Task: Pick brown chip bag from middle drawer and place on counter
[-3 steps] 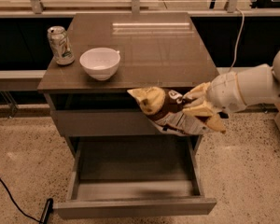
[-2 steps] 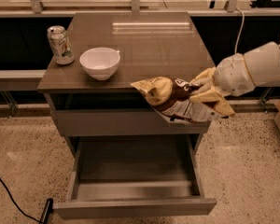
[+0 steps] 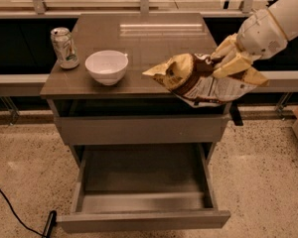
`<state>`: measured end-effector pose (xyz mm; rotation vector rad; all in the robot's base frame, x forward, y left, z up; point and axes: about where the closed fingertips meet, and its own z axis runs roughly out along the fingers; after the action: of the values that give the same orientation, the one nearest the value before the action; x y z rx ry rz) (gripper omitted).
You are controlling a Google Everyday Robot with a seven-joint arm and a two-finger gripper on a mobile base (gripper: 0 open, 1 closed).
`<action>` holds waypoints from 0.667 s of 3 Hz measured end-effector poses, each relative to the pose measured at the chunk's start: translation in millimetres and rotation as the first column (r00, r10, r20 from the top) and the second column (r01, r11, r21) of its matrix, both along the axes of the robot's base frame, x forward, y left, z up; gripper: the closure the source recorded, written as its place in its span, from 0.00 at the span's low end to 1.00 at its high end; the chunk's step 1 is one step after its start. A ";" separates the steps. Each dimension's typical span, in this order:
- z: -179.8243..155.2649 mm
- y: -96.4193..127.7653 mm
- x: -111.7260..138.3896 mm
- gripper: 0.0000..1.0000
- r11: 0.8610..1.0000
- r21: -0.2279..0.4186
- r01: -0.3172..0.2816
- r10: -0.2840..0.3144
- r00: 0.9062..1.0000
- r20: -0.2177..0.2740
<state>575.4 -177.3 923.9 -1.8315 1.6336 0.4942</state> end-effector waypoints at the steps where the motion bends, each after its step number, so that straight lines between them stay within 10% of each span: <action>1: 44.8 -8.4 7.1 1.00 0.998 -0.057 0.032 -0.029 0.998 0.062; 2: 45.3 -6.1 14.7 1.00 0.998 -0.050 0.045 -0.041 0.996 0.080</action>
Offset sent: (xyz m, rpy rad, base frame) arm 0.0053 -0.0077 0.0406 -0.0481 -0.0501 -0.0217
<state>590.1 -183.3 969.1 -1.8259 1.6430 0.3593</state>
